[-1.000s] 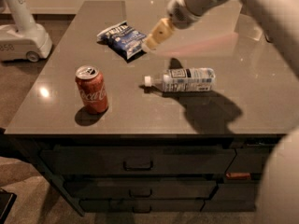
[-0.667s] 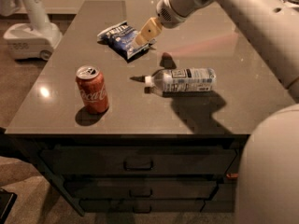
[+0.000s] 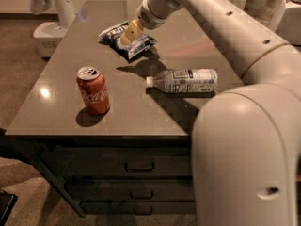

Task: Move blue chip bag near coke can

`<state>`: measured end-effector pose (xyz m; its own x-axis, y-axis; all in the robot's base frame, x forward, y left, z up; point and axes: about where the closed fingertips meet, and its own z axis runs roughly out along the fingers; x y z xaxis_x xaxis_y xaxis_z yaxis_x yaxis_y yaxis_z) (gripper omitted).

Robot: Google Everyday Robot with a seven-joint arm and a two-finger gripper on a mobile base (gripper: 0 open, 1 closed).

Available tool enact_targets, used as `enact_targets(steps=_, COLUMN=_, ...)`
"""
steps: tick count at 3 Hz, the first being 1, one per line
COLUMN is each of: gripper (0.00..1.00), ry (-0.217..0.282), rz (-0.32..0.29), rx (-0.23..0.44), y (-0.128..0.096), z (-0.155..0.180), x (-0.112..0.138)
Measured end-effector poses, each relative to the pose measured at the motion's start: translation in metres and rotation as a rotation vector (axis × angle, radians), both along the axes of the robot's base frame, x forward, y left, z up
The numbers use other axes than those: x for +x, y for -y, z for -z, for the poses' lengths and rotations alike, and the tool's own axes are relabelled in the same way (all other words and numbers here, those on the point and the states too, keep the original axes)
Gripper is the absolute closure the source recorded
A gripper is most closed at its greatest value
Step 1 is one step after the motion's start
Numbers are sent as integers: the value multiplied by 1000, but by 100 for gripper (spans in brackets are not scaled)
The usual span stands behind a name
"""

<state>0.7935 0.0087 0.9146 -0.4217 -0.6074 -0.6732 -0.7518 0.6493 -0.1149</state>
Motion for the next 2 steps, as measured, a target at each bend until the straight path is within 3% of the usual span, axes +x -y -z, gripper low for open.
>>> enact_targets(steps=2, gripper=0, ry=-54, rz=0, rx=-43, y=-24, z=37, x=30)
